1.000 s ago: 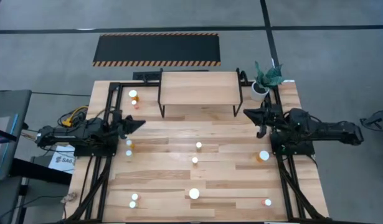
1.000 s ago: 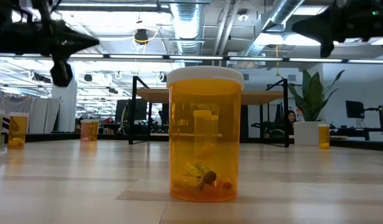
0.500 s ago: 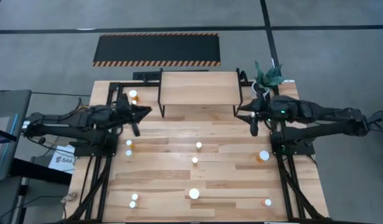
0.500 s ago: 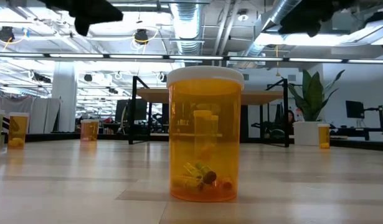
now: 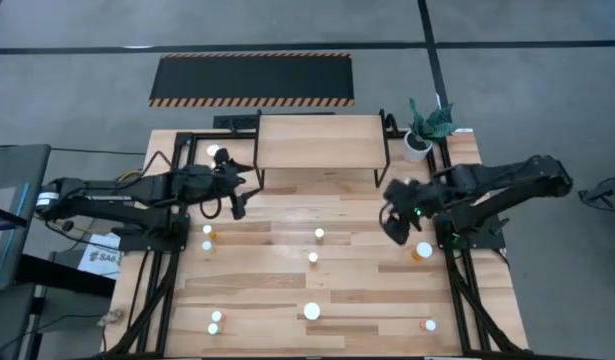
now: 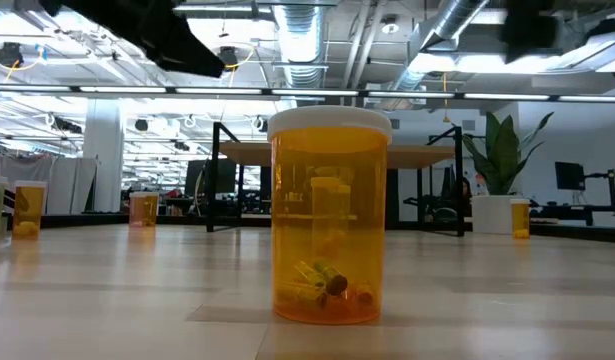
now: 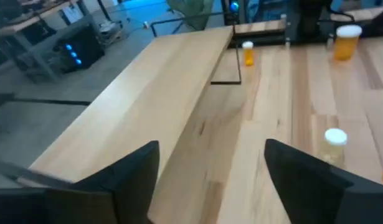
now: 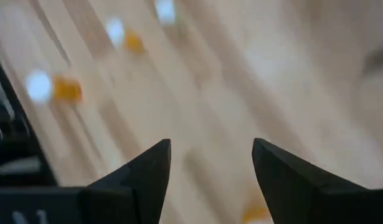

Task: Pick and place medicine bottles onto shelf by color
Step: Put the bottom large orange pill bottle in the top right corner of the shelf

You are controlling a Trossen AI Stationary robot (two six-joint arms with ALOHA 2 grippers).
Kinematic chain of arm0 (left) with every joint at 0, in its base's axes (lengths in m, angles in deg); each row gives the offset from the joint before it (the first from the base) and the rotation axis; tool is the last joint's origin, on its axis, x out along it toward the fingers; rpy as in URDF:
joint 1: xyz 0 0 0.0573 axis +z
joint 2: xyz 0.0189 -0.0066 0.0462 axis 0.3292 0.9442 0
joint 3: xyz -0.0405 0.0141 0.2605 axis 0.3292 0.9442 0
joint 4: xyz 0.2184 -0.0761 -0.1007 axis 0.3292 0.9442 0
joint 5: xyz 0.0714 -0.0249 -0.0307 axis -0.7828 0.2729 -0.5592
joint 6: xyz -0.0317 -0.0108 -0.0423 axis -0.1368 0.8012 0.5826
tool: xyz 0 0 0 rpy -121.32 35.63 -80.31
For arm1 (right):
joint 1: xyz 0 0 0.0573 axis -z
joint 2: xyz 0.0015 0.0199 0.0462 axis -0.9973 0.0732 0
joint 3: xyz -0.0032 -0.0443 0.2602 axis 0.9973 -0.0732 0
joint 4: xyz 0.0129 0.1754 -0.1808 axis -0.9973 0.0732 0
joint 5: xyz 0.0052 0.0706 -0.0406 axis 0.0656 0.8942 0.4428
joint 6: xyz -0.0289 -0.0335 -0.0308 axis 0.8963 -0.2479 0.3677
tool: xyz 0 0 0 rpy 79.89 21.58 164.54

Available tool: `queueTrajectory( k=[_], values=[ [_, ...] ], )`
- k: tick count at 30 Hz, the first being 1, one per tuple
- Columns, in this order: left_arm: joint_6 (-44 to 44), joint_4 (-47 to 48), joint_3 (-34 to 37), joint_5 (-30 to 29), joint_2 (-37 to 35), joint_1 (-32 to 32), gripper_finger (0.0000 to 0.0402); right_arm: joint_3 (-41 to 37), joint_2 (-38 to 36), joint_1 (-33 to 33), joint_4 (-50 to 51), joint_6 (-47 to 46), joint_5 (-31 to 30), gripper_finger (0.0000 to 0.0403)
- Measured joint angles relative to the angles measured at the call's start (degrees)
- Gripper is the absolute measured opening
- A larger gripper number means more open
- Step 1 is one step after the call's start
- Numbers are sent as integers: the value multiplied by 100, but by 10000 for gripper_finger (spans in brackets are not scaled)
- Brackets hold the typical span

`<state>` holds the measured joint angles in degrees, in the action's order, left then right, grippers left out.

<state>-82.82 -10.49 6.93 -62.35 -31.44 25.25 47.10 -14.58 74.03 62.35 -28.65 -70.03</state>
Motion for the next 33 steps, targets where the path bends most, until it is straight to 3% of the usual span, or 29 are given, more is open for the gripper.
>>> queueTrajectory(
  k=[6,11,19,27,33],
  values=[
    [-144,-344,0,703,396,61,292,1,510,-809,1229,-1446,244,246],
    [-201,-777,0,1205,514,61,292,-42,840,-1003,1864,-2253,690,245],
    [208,-1153,2,1360,518,61,292,-1124,618,-721,1353,-2355,1615,245],
    [680,-1213,2,1122,518,61,292,-1576,473,-195,1323,-2032,1737,251],
    [867,-1209,2,1007,518,61,292,-1577,490,28,1270,-1652,1566,305]
  ],
)
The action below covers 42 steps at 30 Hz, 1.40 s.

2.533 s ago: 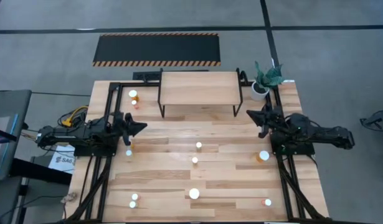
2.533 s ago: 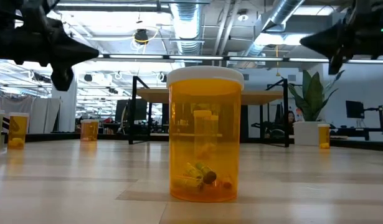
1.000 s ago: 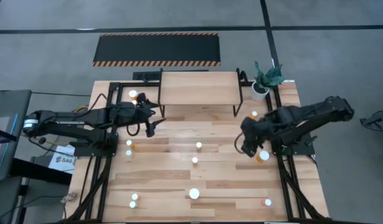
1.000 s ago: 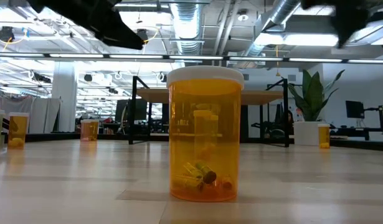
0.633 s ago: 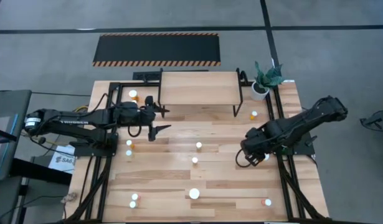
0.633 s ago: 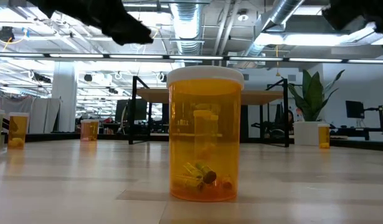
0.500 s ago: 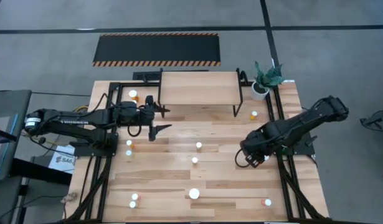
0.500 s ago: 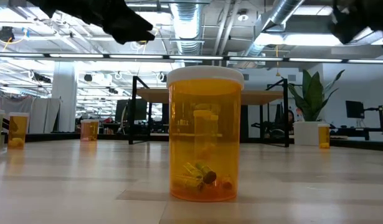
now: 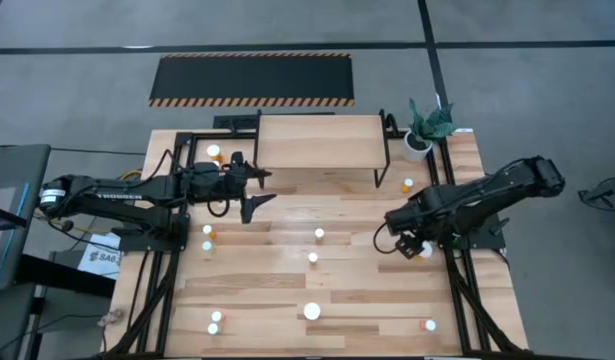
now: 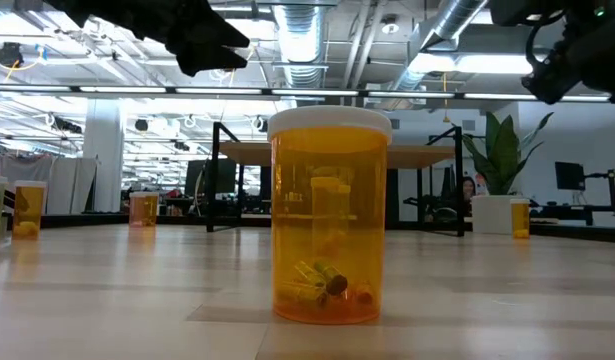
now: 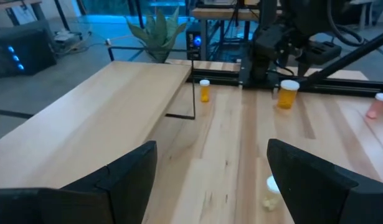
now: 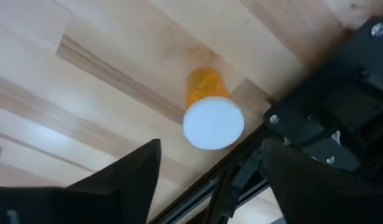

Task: Pick and place medicine bottles onto shelf by color
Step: Put the bottom large orange pill bottle in the top right corner of the shelf

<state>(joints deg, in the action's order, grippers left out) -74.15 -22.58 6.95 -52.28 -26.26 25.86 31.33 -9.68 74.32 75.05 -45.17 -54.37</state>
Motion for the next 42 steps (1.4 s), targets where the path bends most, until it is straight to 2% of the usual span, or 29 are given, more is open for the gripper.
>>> queueTrajectory(
  k=[3,7,12,16,18,21,25,29,33,37,42],
  values=[
    [5,7,0,-56,0,0,292,0,-1,59,-118,361,-122,341],
    [6,17,0,-93,0,0,292,62,1,180,-1077,655,-146,374],
    [24,96,0,-93,0,-78,292,320,-1,186,-2932,1217,-687,381],
    [26,253,0,-97,0,-202,292,326,19,34,-4369,2213,-1409,378],
    [24,350,0,-101,-2,-265,292,336,177,-11,-4872,2788,-1550,377],
    [-22,537,2,-20,-4,-337,292,322,444,-39,-5387,3527,-1489,377],
    [-86,750,4,431,-4,-356,292,315,965,-252,-6530,4408,-861,377],
    [-405,920,7,916,-35,-372,292,390,1404,-613,-7821,4570,-691,374],
    [-614,1108,4,1267,-67,-374,292,884,1919,-1054,-7956,4690,-806,373],
    [-553,1299,0,1273,-98,-373,292,1428,2555,-1586,-7917,5561,-894,373],
    [-232,1352,4,1189,-133,-422,292,1883,3327,-1883,-7844,5888,-1045,373]
  ],
)
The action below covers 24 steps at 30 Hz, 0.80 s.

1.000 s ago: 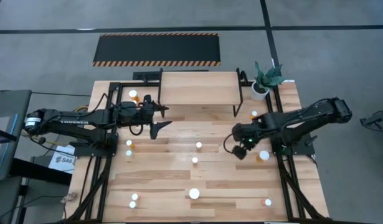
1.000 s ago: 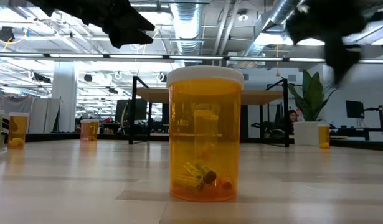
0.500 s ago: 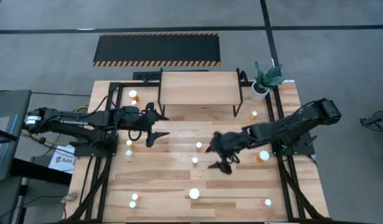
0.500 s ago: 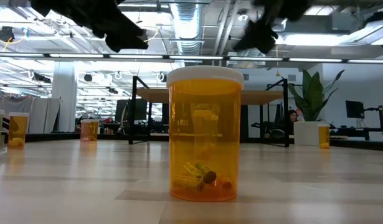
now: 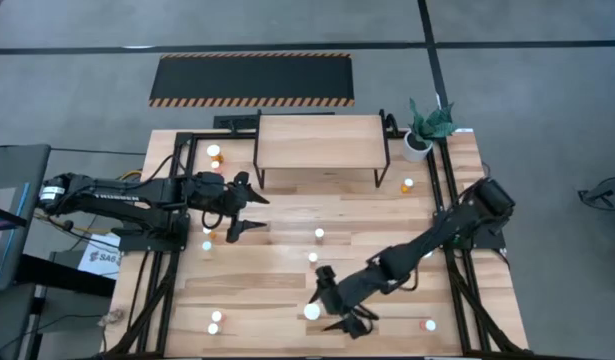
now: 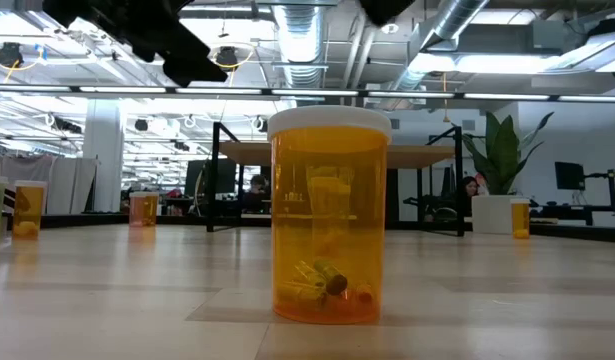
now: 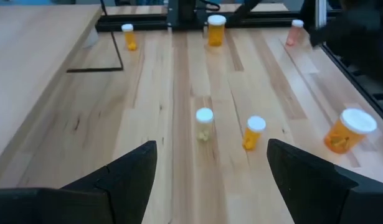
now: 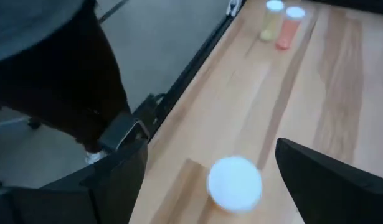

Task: Pick and place medicine bottles onto shelf by color
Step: Put the bottom large orange pill bottle in the top right corner of the shelf

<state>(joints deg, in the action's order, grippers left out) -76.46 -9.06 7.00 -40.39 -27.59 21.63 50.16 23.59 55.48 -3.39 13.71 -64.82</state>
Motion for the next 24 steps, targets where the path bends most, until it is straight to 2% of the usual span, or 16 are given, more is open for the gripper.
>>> queueTrajectory(
  k=[4,14,24],
  values=[
    [320,-47,0,-115,2,-69,292,98,347,-116,-13,16,-239,372],
    [519,-16,-2,-257,16,-256,292,24,515,-100,1,167,-969,372],
    [601,-10,-2,-399,17,-399,292,-185,635,4,-18,76,-810,372]
  ],
)
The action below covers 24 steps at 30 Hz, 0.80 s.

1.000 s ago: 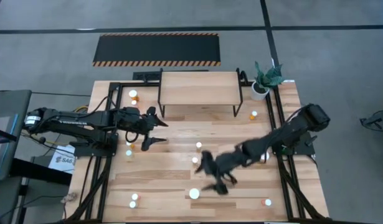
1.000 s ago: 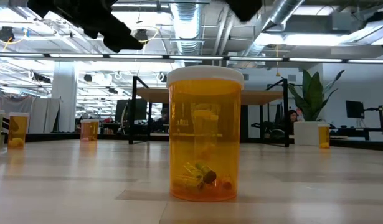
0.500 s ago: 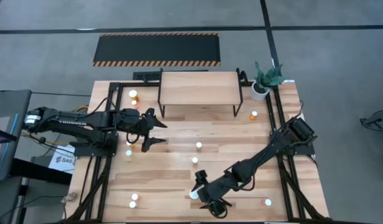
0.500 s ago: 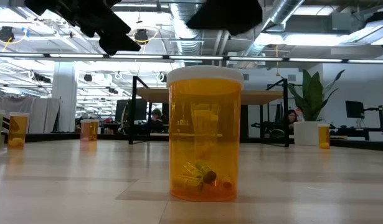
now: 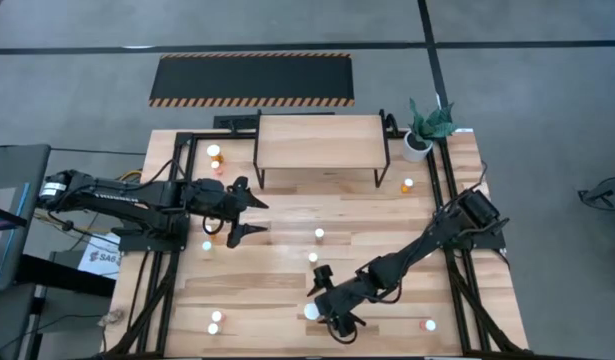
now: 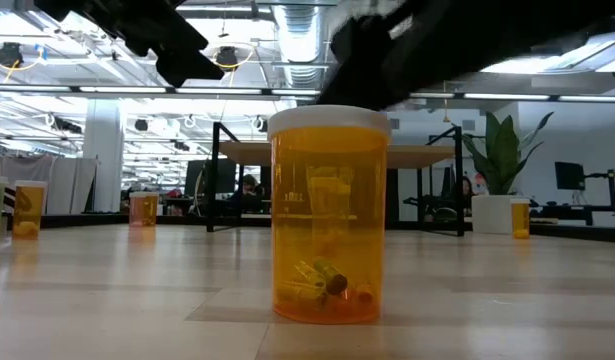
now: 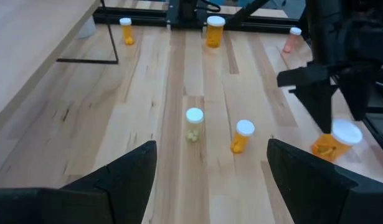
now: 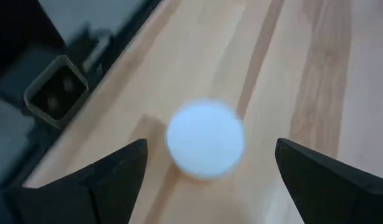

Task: Pick and place medicine bottles onto shelf by color
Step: Put the bottom large orange pill bottle in the top right corner of the shelf

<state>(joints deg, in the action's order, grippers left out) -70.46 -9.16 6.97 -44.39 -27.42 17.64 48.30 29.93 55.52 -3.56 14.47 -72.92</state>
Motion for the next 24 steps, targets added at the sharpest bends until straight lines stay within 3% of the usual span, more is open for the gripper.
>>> queueTrajectory(
  k=[3,24],
  values=[
    [0,0,0,-15,0,0,292,32,122,-26,-339,-18,76,372],
    [-169,2,0,-14,2,0,292,-4,351,87,-280,-63,81,372]
  ],
)
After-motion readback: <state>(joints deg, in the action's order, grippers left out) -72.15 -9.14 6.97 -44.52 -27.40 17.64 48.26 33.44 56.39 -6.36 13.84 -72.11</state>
